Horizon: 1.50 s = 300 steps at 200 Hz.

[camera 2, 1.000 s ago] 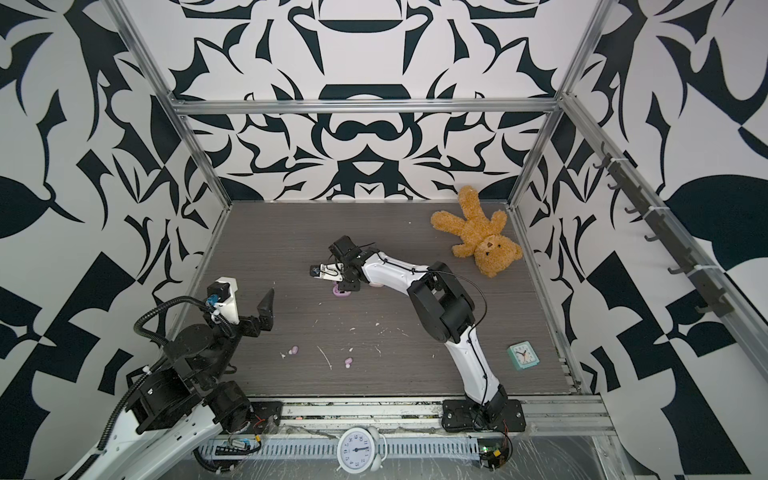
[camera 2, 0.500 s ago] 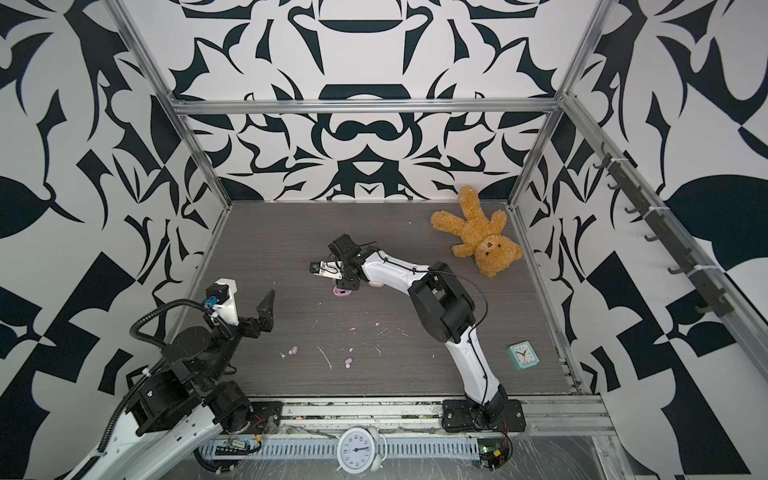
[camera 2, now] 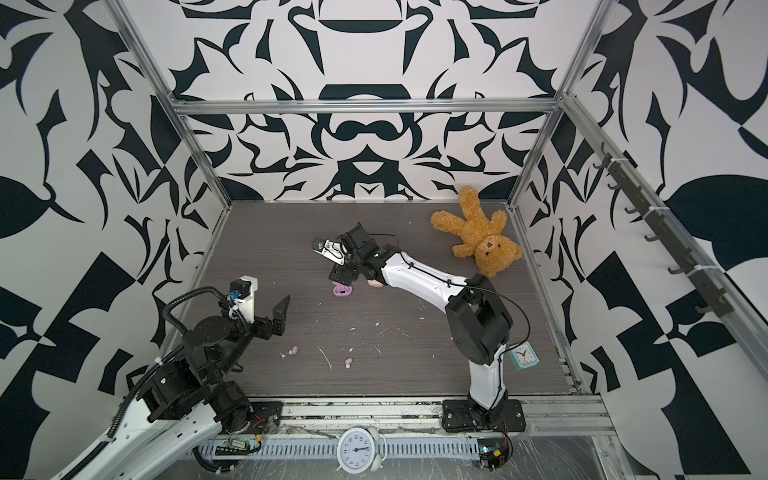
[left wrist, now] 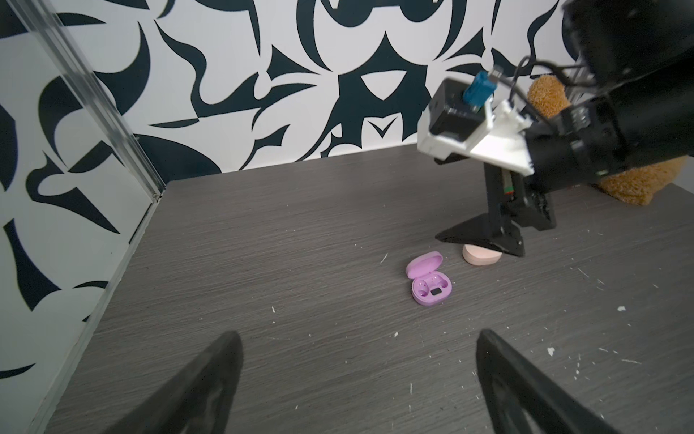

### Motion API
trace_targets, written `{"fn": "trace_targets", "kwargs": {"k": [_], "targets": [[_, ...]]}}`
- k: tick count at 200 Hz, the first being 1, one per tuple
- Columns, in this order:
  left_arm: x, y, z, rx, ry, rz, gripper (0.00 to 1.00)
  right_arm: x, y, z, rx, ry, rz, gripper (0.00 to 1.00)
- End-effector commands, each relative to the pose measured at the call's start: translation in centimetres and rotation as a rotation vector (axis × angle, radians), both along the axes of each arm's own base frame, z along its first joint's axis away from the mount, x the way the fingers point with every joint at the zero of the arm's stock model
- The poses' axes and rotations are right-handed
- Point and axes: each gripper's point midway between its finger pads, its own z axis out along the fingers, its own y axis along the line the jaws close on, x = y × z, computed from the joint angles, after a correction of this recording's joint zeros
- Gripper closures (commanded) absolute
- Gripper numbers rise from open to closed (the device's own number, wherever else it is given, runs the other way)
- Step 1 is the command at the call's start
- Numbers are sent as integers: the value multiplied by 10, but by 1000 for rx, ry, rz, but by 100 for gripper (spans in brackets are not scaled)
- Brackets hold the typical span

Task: Insert the wireless bluetooth earbuds into the charging case
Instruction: 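Open the right gripper and move it toward the lilac earbuds nearer the robot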

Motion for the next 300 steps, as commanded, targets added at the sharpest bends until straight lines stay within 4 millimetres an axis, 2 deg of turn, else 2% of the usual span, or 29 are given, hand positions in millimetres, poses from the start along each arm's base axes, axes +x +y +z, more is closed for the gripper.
{"fn": "trace_targets", "kwargs": {"k": [1,9,22,32,47,63,89,123,141,163,202,240,300], "targets": [[-1,-2,7,-20,37,-6,1,-2,-7,69,306,-70,-159,0],[1,0,7,-20,55,16,1,-11,-12,82,411,-45,-183,0],[3,3,6,-21,97,49,1,-18,-34,99,588,17,-319,0],[4,2,4,-19,140,55,1,-24,-49,100,703,115,-433,0],[5,-3,-1,9,211,52,1,-49,-52,96,756,282,-435,0],[6,-2,-7,38,292,80,1,-75,-47,79,728,452,-412,0],[11,2,-19,62,346,120,1,-125,-44,29,549,593,-429,0],[18,18,-22,3,311,190,1,-203,-16,-24,396,774,-347,0],[20,28,-23,-10,299,235,1,-234,-4,-44,361,862,-319,0],[21,35,-22,1,287,271,1,-259,5,-58,311,917,-283,1],[22,36,-22,0,282,276,1,-289,16,-77,255,1026,-232,14],[22,35,-22,-5,276,265,1,-296,20,-98,208,1080,-243,32],[24,29,-24,0,288,242,1,-300,22,-122,142,1078,-266,36]]}}
